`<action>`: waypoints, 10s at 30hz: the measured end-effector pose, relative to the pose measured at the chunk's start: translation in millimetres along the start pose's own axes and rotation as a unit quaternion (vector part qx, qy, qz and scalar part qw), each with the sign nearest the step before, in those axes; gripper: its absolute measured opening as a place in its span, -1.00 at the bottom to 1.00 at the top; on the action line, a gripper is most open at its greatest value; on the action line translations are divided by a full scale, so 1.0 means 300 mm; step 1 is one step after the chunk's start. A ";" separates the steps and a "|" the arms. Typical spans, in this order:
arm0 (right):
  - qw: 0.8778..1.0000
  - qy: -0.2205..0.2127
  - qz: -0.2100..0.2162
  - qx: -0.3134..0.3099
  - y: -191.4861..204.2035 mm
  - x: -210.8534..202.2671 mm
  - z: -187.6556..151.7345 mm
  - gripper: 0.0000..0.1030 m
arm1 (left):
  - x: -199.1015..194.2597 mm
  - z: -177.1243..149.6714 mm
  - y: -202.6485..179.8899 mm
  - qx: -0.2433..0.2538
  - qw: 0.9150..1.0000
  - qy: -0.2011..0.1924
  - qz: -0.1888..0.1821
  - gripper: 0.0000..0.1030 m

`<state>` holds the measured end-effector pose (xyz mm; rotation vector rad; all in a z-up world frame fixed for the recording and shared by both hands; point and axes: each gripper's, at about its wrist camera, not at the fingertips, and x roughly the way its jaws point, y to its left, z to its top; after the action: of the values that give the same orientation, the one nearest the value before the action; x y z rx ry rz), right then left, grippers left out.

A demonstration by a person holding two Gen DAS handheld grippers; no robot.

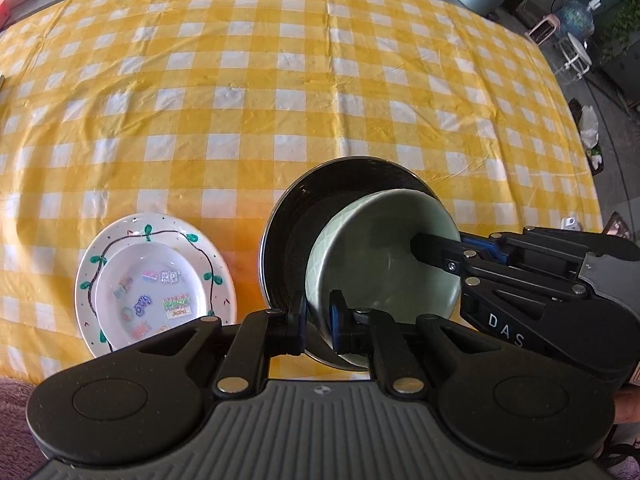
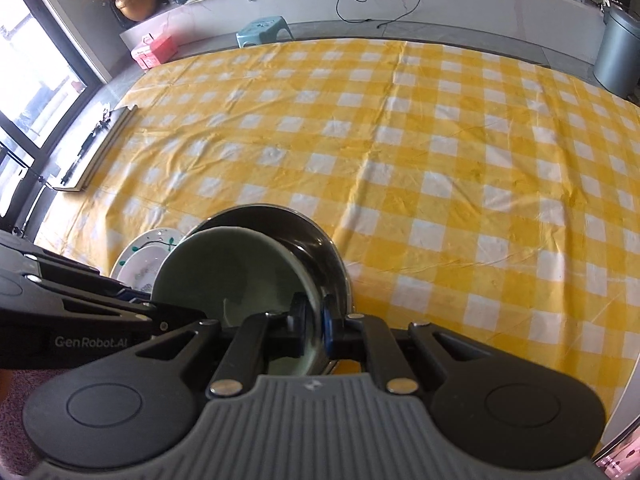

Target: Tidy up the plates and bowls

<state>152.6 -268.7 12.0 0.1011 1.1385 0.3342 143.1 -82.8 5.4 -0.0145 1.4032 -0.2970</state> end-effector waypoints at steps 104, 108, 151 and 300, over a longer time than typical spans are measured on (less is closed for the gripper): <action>0.938 0.034 0.117 0.325 -0.175 0.198 -0.174 0.03 | 0.175 -0.112 0.219 -0.183 0.959 -0.153 -0.150 0.21; 0.937 0.028 0.117 0.327 -0.183 0.185 -0.182 0.00 | 0.175 -0.116 0.222 -0.183 0.959 -0.151 -0.155 0.16; 0.960 -0.001 0.193 0.203 0.255 0.185 -0.046 -0.03 | -0.098 -0.314 0.583 -0.237 0.935 -0.223 -0.142 0.16; 0.965 -0.241 -0.097 -0.040 0.536 0.012 -0.523 0.62 | -0.088 -0.681 0.354 0.042 0.929 -0.331 0.160 0.71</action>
<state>-21.5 -129.5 -17.3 -0.0022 0.6442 0.1670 -38.1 58.7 -24.0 0.1700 0.7018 -0.0636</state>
